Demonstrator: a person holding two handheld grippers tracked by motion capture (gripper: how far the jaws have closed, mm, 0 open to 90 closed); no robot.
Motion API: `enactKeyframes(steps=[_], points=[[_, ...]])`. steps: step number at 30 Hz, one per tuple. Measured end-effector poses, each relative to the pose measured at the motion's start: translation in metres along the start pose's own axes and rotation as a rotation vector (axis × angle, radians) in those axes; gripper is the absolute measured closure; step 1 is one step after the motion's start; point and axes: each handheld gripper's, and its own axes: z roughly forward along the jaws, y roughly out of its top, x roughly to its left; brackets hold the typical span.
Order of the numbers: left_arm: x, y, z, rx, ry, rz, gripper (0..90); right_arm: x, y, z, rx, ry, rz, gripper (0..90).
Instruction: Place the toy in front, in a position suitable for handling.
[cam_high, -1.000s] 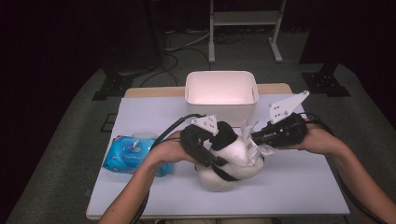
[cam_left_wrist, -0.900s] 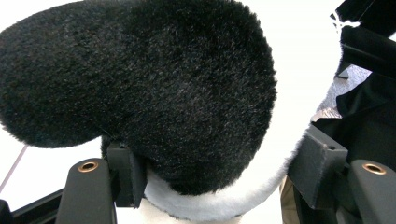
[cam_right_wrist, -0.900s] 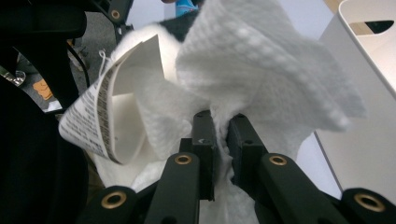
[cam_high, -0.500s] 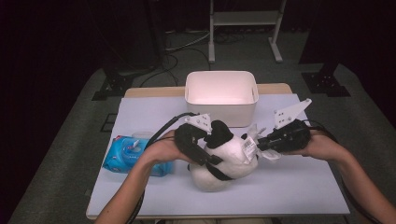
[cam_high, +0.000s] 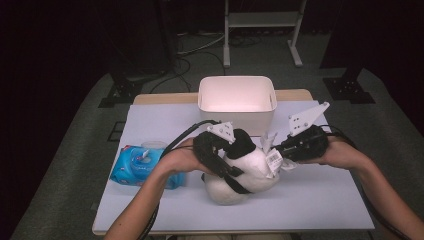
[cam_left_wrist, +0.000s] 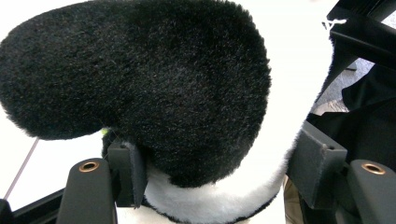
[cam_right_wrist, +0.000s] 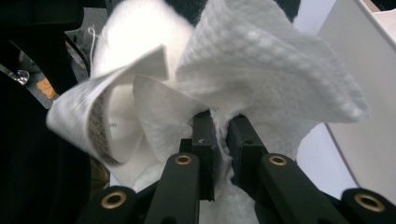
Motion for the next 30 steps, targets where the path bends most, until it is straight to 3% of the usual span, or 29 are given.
enactKeyframes(steps=[9,20,30], points=[[-0.003,0.007,0.006,0.02,0.002,0.015,31.8,0.004,0.017,-0.006,-0.05,0.016,-0.021,81.6],[0.002,0.0,-0.003,0.01,0.028,-0.013,32.2,0.005,0.0,-0.008,-0.055,0.038,0.007,81.6],[-0.001,0.011,0.008,0.046,0.033,0.009,32.2,0.008,0.012,-0.011,-0.07,0.038,-0.024,81.6]])
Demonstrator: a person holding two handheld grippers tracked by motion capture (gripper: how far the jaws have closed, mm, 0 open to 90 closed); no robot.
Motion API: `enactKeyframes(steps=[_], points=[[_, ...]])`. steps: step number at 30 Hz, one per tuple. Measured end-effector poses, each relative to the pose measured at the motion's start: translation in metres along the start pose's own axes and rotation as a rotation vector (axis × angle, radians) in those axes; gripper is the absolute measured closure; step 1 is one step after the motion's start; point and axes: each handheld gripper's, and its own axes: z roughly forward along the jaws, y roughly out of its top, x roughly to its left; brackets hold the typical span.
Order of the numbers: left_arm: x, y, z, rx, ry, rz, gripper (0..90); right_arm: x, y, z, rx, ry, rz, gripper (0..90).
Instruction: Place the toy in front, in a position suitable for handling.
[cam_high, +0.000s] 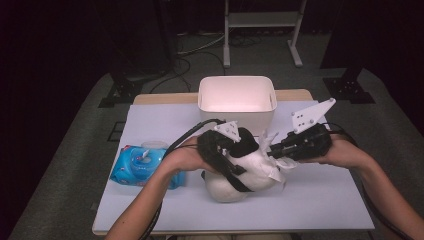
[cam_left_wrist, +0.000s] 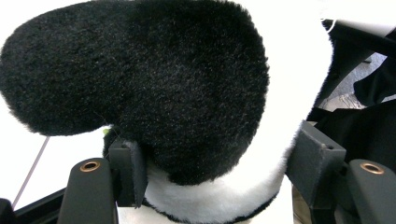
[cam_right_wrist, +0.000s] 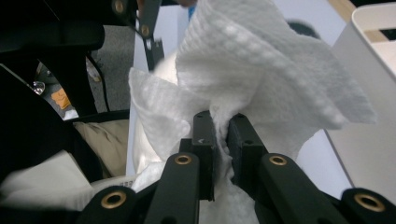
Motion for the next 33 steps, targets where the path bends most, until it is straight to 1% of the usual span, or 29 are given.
enactKeyframes(steps=[3,4,7,9,13,14,16,19,20,21,22,24,26,28,31,33], points=[[0.0,0.001,0.0,-0.001,0.004,-0.004,32.5,0.0,0.001,0.0,0.006,-0.001,-0.003,81.6],[0.001,0.0,-0.001,-0.006,0.002,-0.008,32.6,-0.001,-0.001,0.0,0.0,0.0,0.011,81.6],[0.001,-0.001,-0.003,-0.006,0.005,-0.007,32.8,-0.002,-0.005,0.0,0.003,-0.002,0.018,81.7],[0.001,-0.001,-0.004,-0.002,0.006,-0.007,32.9,-0.002,-0.01,0.002,0.0,0.001,0.034,81.7],[0.002,-0.002,-0.006,0.004,0.007,-0.01,33.2,-0.003,-0.016,0.007,0.033,-0.004,0.031,81.6],[0.002,-0.002,-0.005,0.014,0.007,-0.008,33.2,-0.004,-0.018,0.008,0.038,-0.005,0.035,81.6],[0.002,-0.003,-0.001,0.025,0.005,-0.007,33.2,-0.004,-0.02,0.011,0.048,-0.002,0.039,81.6],[0.001,-0.002,0.004,0.029,0.001,-0.003,33.2,-0.005,-0.021,0.013,0.053,-0.001,0.038,81.6],[0.0,-0.002,0.007,0.024,-0.006,-0.005,33.2,-0.006,-0.021,0.013,0.043,0.0,0.045,81.6],[-0.001,0.0,0.009,0.028,-0.011,0.005,33.2,-0.007,-0.02,0.012,0.031,0.005,0.043,81.6],[-0.002,0.002,0.013,0.029,-0.016,0.01,33.2,-0.007,-0.019,0.012,0.027,0.001,0.047,81.5],[-0.004,0.005,0.019,0.041,-0.023,0.023,33.2,-0.008,-0.015,0.013,0.025,-0.003,0.035,81.6],[-0.005,0.007,0.024,0.053,-0.029,0.032,33.1,-0.008,-0.011,0.014,0.023,-0.009,0.034,81.5],[-0.006,0.008,0.028,0.052,-0.033,0.032,33.1,-0.009,-0.009,0.014,0.018,-0.007,0.029,81.5],[-0.008,0.01,0.035,0.056,-0.041,0.035,33.2,-0.01,-0.009,0.014,0.007,-0.007,0.038,81.5],[-0.007,0.009,0.037,0.061,-0.044,0.035,33.3,-0.01,-0.012,0.016,0.019,-0.012,0.039,81.5]])
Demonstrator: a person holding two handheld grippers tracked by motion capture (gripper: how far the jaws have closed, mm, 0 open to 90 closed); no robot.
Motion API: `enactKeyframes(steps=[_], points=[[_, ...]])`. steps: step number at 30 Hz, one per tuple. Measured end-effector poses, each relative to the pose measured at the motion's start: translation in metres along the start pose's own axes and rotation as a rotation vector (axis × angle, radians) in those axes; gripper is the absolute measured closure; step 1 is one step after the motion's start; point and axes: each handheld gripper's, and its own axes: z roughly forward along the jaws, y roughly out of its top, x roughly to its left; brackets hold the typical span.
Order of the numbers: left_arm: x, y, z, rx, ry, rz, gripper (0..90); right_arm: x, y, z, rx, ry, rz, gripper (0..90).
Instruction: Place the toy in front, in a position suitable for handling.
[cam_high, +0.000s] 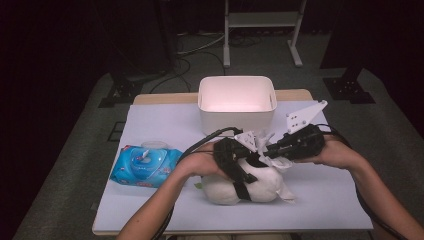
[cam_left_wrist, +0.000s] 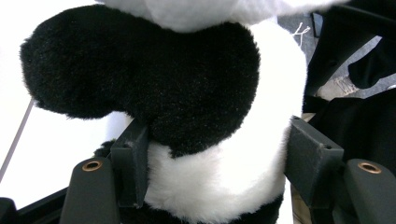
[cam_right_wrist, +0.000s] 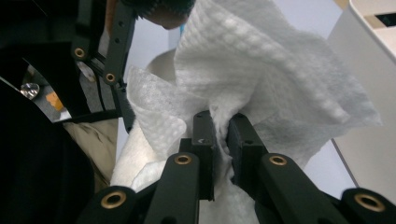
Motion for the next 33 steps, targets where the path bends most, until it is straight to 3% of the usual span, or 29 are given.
enactKeyframes(steps=[5,11,19,21,26,33], points=[[0.002,-0.002,0.003,-0.009,-0.003,-0.012,33.3,-0.002,-0.014,-0.001,-0.022,0.002,0.032,81.5],[0.002,0.001,0.013,-0.003,0.001,-0.015,33.1,-0.001,-0.031,-0.001,0.027,-0.017,0.057,81.2],[0.001,0.008,0.026,0.019,-0.003,-0.004,31.5,0.003,-0.023,0.001,0.015,-0.012,0.025,81.3],[0.001,0.008,0.027,0.026,0.003,-0.005,28.3,0.003,-0.024,0.005,0.036,-0.013,0.026,81.2],[0.0,0.005,0.024,0.017,0.019,-0.003,24.1,0.0,-0.033,0.005,0.052,-0.019,0.043,81.2],[0.006,-0.014,0.009,0.047,0.059,-0.052,19.1,-0.001,-0.041,0.003,0.049,-0.021,0.068,81.2]])
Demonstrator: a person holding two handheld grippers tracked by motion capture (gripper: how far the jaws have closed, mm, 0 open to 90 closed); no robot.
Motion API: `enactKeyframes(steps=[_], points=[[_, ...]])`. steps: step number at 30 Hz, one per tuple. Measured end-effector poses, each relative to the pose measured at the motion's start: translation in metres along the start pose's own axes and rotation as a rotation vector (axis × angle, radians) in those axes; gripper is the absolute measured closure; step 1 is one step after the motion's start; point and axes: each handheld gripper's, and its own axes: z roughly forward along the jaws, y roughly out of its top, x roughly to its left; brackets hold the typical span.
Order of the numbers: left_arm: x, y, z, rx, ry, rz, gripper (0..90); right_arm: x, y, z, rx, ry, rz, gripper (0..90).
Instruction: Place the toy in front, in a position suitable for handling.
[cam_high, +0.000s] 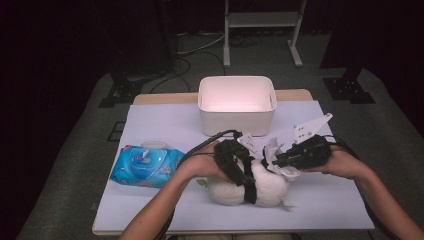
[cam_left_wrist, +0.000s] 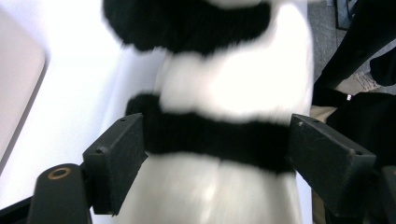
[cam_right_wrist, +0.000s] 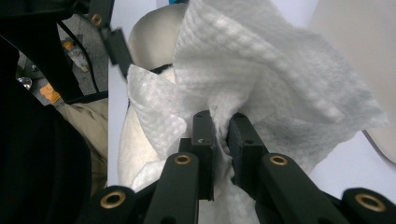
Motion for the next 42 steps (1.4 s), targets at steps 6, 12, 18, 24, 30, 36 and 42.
enactKeyframes(steps=[6,12,18,24,30,36,42], points=[[0.003,-0.021,-0.007,-0.024,-0.008,-0.028,17.6,0.001,-0.003,-0.002,0.006,-0.003,0.005,81.2],[0.007,-0.031,-0.011,-0.034,-0.006,-0.063,14.8,0.001,-0.005,-0.002,0.014,-0.008,0.003,81.2],[0.007,-0.036,-0.007,-0.033,-0.027,-0.066,19.0,0.001,-0.01,-0.004,0.03,-0.019,0.005,81.2],[0.007,-0.034,-0.007,-0.041,-0.017,-0.066,36.0,0.002,-0.003,-0.002,0.031,-0.023,-0.011,81.1],[0.01,-0.031,-0.012,-0.034,0.003,-0.055,38.8,0.0,0.009,0.002,0.018,-0.017,-0.023,81.1],[0.008,-0.038,-0.014,-0.056,-0.009,-0.061,37.7,0.0,0.003,-0.001,0.018,-0.011,-0.01,81.1],[0.006,-0.036,-0.014,-0.042,-0.026,-0.054,35.9,-0.001,-0.007,-0.004,0.013,-0.019,0.011,81.0]])
